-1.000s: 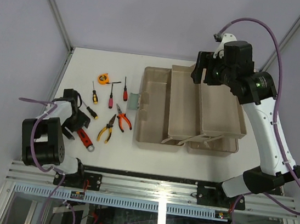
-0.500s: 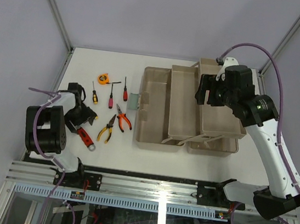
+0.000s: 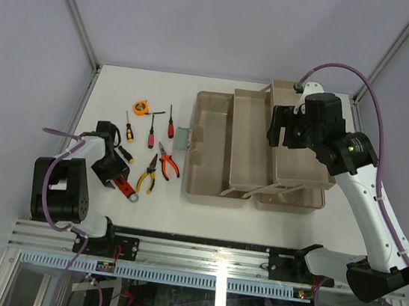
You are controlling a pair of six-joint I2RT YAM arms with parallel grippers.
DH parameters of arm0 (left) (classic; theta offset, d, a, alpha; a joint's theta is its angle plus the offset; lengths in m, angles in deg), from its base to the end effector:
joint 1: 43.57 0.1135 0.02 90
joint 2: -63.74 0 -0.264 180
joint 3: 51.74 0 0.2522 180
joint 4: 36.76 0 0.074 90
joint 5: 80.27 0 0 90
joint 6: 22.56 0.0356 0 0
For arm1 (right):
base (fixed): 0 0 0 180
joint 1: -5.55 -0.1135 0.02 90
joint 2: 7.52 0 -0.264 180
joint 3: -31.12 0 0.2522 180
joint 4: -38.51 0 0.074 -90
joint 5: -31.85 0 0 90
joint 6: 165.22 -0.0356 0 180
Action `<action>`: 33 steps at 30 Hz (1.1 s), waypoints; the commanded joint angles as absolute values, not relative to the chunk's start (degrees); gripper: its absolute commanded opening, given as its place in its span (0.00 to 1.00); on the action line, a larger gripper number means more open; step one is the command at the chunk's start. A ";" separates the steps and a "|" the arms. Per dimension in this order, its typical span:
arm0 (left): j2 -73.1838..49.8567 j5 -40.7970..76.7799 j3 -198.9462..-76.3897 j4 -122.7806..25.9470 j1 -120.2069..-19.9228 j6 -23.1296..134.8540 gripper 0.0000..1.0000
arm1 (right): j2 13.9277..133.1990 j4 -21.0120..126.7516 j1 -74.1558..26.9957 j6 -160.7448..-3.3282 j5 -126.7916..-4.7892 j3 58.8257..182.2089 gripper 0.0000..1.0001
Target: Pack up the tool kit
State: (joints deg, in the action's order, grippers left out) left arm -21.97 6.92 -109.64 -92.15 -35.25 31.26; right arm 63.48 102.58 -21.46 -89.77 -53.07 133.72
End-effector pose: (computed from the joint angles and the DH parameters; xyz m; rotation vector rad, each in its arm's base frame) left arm 0.2336 0.0359 0.1503 -1.1455 2.7884 0.0286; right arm 0.2163 0.1067 0.4365 -0.1815 2.1455 0.3299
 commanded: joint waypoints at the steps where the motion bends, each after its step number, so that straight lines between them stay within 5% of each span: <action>1: -22.19 5.43 -104.76 -91.55 -35.55 29.92 0.49 | 63.88 100.86 -21.84 -88.79 -52.42 136.86 0.83; 9: -22.66 5.16 -104.76 -90.64 -35.50 30.39 0.42 | 63.54 100.54 -21.80 -90.11 -52.74 136.48 0.82; 14: -23.99 6.56 -108.32 -91.87 -34.54 32.11 0.65 | 61.94 100.36 -21.80 -90.70 -52.11 134.65 0.83; 18: -26.20 7.45 -111.86 -93.50 -33.93 33.67 0.71 | 60.61 99.61 -21.79 -91.33 -52.15 132.37 0.83; 27: -33.60 4.76 -118.11 -94.30 -30.87 40.06 0.71 | 58.05 98.50 -21.80 -91.83 -52.05 129.10 0.83; 33: -35.24 4.37 -117.77 -92.59 -28.46 41.69 0.61 | 57.13 98.99 -21.79 -91.22 -51.52 128.84 0.83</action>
State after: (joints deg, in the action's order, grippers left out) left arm -32.07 10.40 -119.26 -95.93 -29.87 38.47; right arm 58.59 101.16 -21.46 -91.32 -52.91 128.72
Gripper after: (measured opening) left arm 0.628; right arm 0.824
